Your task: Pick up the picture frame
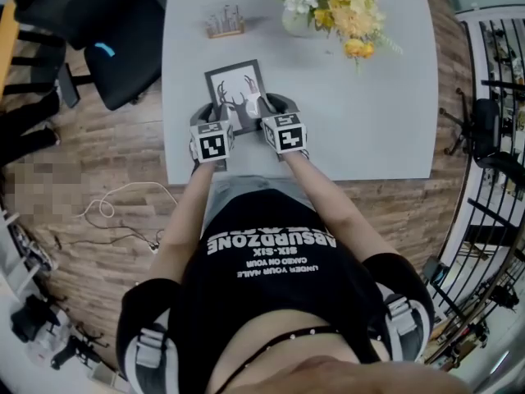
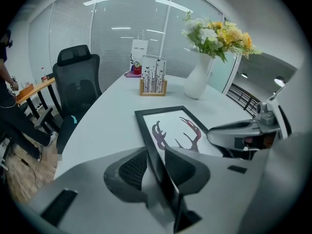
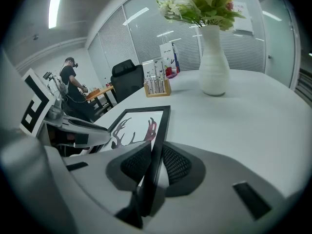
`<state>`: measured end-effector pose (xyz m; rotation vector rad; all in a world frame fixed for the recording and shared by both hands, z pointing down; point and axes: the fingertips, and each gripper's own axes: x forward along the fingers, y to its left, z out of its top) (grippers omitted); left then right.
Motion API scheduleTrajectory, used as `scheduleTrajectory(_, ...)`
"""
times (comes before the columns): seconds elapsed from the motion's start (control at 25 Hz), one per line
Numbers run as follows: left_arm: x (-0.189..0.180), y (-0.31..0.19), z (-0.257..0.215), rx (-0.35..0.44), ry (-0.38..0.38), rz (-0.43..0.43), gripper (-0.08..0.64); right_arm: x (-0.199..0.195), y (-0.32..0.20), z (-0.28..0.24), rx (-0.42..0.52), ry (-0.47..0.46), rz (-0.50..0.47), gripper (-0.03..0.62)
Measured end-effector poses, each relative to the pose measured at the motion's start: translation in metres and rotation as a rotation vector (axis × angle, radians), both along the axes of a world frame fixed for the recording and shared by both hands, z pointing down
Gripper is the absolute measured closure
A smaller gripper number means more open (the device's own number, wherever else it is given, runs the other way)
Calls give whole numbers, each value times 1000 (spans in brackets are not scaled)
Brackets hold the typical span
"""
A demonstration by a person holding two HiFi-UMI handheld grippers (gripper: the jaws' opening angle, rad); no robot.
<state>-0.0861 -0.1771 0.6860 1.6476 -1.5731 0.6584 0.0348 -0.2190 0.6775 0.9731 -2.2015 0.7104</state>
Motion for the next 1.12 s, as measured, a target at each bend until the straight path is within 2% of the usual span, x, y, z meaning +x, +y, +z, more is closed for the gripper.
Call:
scheduleTrajectory(0.24, -3, 0, -4, -15, -1, 5, 443, 2, -1, -4, -43, -30, 47, 511)
scheduleTrajectory(0.8, 20, -17, -58, 133, 9, 60, 445, 29, -4, -57, 63, -87, 149, 512)
scheduleTrajectory(1.12, 19, -17, -89, 203, 23, 45, 445, 29, -4, -90, 142, -128, 160, 512)
